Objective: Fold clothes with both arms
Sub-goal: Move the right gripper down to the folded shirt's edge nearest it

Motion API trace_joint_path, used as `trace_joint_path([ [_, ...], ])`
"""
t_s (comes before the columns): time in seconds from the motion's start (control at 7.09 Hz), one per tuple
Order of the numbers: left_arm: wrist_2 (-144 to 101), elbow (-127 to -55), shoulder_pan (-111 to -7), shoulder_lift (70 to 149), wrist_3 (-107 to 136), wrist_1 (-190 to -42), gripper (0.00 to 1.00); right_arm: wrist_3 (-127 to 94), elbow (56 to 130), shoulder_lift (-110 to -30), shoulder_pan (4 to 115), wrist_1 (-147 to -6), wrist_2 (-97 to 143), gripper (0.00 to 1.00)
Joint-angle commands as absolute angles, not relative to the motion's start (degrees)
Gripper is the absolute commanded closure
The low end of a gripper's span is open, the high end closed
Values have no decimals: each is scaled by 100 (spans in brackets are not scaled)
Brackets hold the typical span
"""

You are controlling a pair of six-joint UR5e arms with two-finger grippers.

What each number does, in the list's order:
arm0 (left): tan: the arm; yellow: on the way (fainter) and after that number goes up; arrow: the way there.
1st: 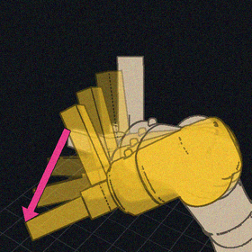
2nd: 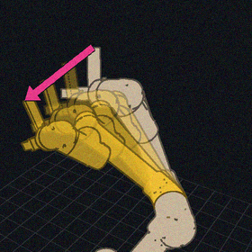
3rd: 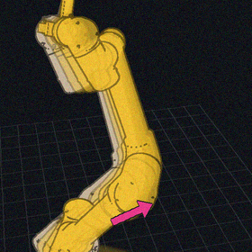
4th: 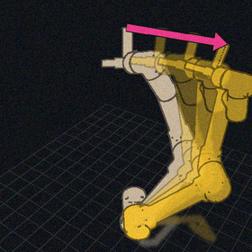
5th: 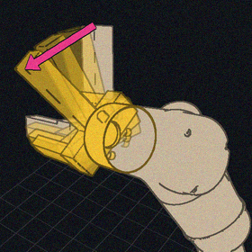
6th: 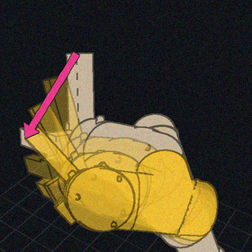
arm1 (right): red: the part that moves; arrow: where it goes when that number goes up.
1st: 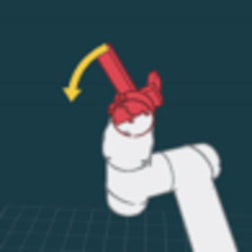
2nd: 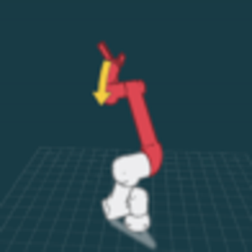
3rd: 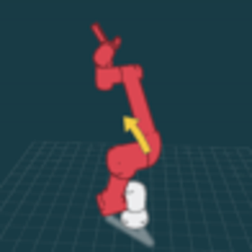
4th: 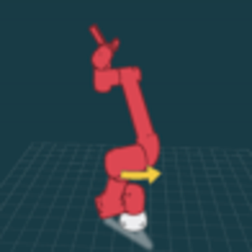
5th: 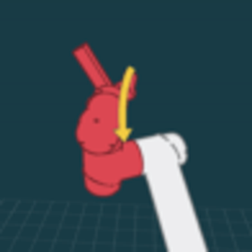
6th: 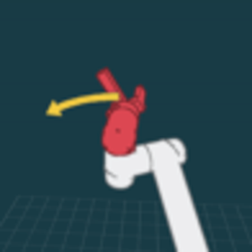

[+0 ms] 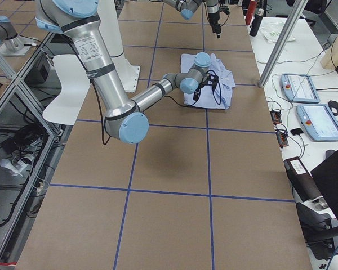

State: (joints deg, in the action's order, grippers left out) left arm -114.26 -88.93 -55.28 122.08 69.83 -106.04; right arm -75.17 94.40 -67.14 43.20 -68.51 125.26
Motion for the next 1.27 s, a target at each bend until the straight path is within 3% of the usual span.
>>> trace_joint_path([
  [0.0, -11426, -8982, -5528, 12208, 7014, -10512, 1, -7515, 9396, -6812, 3930, -6864, 12192, 2],
  [0.28, -11426, -9079, -5528, 12208, 7031, -10450, 1, -7515, 9361, -6812, 3911, -6864, 12182, 15],
  [0.42, -11426, -9105, -5528, 12208, 7031, -10450, 1, -7515, 9360, -6803, 3920, -6864, 12173, 35],
  [0.56, -11426, -9123, -5537, 12165, 7031, -10450, 1, -7515, 9360, -6811, 3920, -6864, 12164, 75],
  [0.71, -11417, -9193, -5537, 12121, 7031, -10450, 1, -7523, 9369, -6803, 3911, -6864, 12164, 100],
  [1.13, -11417, -9307, -5528, 12102, 7031, -10284, 1, -7515, 9421, -6812, 3911, -7064, 12217, 100],
])
